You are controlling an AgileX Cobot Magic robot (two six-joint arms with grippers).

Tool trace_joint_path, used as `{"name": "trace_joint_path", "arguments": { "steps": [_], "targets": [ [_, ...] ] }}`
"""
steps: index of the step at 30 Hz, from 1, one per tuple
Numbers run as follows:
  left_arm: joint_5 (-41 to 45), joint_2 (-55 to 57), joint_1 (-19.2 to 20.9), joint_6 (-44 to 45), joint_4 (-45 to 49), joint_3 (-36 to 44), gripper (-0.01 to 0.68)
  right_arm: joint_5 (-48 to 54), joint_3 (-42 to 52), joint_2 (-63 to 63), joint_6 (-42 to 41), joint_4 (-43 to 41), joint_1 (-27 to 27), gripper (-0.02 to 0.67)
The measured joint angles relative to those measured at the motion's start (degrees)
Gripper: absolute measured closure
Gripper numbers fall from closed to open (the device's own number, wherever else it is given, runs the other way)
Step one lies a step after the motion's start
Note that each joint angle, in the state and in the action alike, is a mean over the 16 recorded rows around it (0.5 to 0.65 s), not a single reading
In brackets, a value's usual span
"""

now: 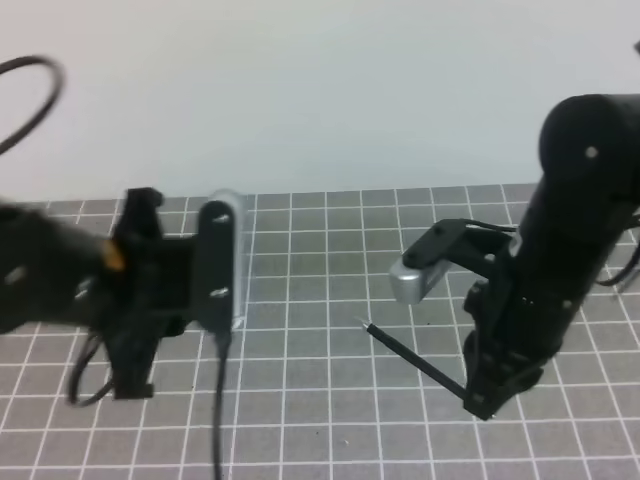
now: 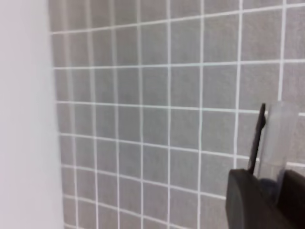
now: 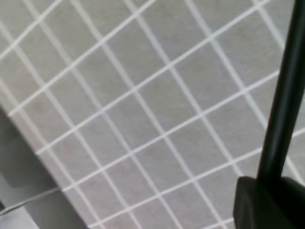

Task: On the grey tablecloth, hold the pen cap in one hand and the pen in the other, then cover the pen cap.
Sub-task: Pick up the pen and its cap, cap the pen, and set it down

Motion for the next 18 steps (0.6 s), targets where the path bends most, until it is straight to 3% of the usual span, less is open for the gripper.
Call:
{"name": "trace_joint_path", "arguments": {
  "steps": [9,18],
  "targets": [
    [-14.01,-13.68,-0.01,4.30,-0.08,16.38,0.608,0.00,8.56,-8.20,1.03,4.65,2.56,0.582],
    [-28.88,-24.22,-0.22,11.52,-0.14,32.61,0.603,0.00,15.01,-12.61,1.45,12.12,8.52,0.582]
  ]
}}
